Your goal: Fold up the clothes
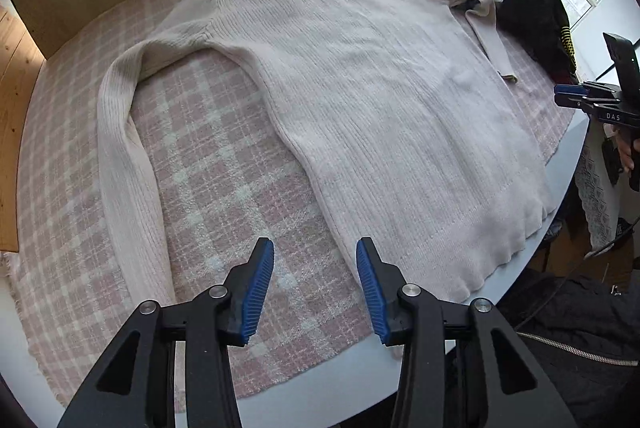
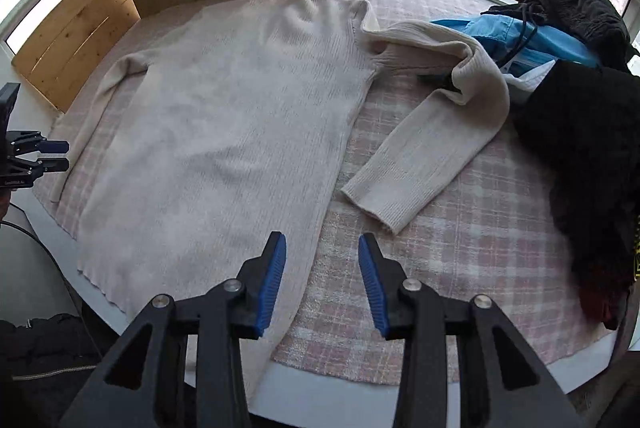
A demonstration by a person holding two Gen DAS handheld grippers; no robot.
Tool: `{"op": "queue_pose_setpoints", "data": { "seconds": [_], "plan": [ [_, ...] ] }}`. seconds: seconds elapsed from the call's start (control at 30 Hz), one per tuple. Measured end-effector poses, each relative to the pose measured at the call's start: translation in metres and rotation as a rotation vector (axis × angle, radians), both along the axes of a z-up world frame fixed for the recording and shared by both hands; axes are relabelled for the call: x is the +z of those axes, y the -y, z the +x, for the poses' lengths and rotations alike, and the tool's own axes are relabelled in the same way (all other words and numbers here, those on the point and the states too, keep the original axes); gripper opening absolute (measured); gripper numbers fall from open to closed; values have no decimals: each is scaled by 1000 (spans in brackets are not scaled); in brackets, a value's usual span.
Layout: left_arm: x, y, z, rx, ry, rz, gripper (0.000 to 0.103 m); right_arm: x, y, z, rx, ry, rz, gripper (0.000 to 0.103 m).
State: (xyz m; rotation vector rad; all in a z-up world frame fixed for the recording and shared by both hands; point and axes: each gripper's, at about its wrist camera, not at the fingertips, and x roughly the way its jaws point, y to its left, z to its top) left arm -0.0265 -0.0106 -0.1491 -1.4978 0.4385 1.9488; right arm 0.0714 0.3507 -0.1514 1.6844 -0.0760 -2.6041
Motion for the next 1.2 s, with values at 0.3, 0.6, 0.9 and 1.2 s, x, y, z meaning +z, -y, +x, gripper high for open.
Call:
{"op": "queue_pose_setpoints", "data": {
  "seconds": [0.3, 0.6, 0.9, 1.2],
  "plan": [
    [30, -12, -107, 80, -152, -30, 41, 25, -44, -129, -46, -48, 111, 44],
    [10, -12, -216, 173, -176, -66, 41, -51, -14, -237, 139, 110, 169, 44],
    [-30, -11, -268, 156, -113, -93, 41, -23, -33, -280, -11, 7, 195, 42],
    [-53, -110, -334, 18, -119, -8, 42, -64, -42, -376, 58, 40, 142, 49]
  ]
}}
